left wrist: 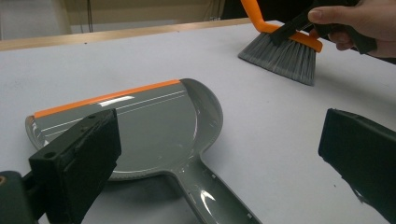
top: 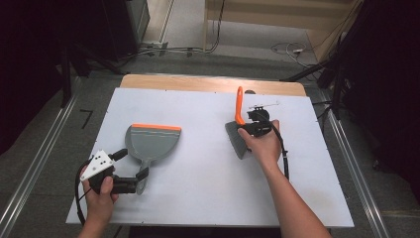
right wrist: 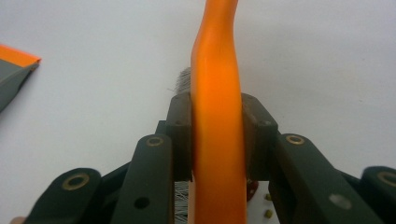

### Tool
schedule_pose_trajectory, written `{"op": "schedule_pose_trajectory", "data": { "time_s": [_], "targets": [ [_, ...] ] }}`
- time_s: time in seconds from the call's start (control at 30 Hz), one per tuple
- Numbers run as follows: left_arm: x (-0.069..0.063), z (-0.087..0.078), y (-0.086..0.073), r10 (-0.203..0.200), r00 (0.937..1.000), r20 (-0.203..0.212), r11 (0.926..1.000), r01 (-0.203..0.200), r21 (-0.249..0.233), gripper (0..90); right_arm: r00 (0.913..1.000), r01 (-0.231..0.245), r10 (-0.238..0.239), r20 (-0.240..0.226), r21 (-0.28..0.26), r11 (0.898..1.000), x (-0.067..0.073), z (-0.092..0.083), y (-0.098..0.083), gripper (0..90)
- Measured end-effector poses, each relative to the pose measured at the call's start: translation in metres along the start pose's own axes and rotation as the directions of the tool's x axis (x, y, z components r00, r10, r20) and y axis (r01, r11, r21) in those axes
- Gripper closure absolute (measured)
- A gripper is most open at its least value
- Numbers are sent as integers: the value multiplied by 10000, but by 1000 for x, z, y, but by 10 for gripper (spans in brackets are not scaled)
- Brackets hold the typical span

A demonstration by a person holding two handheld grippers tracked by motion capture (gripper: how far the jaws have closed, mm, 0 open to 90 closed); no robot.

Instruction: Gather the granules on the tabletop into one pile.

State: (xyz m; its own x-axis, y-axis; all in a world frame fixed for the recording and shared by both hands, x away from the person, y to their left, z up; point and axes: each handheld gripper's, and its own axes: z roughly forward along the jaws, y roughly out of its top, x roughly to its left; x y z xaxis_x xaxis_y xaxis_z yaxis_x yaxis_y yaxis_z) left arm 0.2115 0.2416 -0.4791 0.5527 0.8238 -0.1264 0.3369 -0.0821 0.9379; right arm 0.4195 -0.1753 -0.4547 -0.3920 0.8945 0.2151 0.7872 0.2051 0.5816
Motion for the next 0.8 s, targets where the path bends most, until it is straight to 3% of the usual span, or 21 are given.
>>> {"op": "schedule_pose_trajectory", "data": {
  "time_s": [0.27, 0.53, 0.8],
  "targets": [
    [0, 1, 0, -31, 10000, 22, 10000, 31, -29, 0, 9956, -226, 198, -917, -298, 9993, 1, -11, 3, 682],
    [-1, 2, 0, 23, 10000, 37, 10000, -23, 6, 0, 9938, 99, -165, -1096, -602, 9981, 6, -28, 10, 682],
    [-1, 2, 0, 23, 10000, 43, 10000, -23, -1, 0, 9868, 758, -748, -1440, 12, 9971, 22, -12, 5, 683]
  ]
}}
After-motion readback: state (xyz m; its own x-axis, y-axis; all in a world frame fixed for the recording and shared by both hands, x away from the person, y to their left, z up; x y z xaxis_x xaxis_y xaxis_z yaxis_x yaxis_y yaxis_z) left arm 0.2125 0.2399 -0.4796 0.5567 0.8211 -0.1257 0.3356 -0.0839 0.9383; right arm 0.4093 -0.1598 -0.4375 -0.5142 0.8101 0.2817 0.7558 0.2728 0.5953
